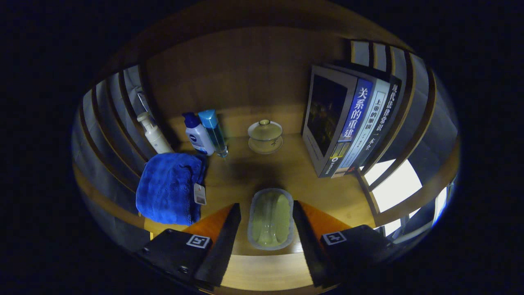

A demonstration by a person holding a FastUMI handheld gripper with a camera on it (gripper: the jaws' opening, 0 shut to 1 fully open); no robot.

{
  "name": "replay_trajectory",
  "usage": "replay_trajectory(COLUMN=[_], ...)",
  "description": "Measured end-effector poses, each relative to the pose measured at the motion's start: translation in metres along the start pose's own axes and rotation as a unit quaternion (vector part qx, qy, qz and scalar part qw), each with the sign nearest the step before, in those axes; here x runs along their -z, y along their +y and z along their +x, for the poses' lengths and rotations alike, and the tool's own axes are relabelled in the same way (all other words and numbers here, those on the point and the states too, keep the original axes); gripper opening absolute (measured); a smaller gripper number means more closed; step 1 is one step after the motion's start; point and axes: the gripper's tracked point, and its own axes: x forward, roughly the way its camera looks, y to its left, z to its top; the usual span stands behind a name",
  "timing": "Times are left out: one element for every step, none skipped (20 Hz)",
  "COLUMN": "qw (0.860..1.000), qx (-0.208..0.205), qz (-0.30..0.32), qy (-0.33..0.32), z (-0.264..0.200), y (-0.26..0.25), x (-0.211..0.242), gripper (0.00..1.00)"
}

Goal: Pull open the drawer, take out the items inside it, and place them on the countertop above the cabinet.

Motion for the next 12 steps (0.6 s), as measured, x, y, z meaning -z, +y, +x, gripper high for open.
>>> replay_trajectory(qw=[1.000, 1.000, 0.999, 0.999, 0.999, 0.998, 0.998, 0.998, 0.997, 0.996, 0.995, 0.993], qx=[0.000, 0.010, 0.014, 0.017, 0.021, 0.019, 0.014, 0.008, 0.008, 0.012, 0.016, 0.021], qz=[0.000, 0.003, 0.003, -0.002, -0.005, -0.004, 0.003, 0.013, 0.019, 0.022, 0.017, 0.012], qy=[-0.011, -0.020, -0.028, -0.036, -0.048, -0.057, -0.062, -0.067, -0.071, -0.086, -0.100, -0.114], z=[-0.006, -0.011, -0.024, -0.032, -0.039, -0.045, -0.053, -0.062, -0.070, -0.079, -0.088, -0.097], y=[0.001, -0.002, -0.002, -0.003, -0.005, -0.006, -0.006, -0.006, -0.010, -0.015, -0.020, -0.026], x=[0.001, 0.002, 0.006, 0.010, 0.013, 0.015, 0.020, 0.025, 0.031, 0.036, 0.041, 0.047], gripper=[0.84, 0.92, 1.00, 1.00, 1.00, 1.00, 0.99, 0.99, 0.99, 0.99, 0.99, 0.99])
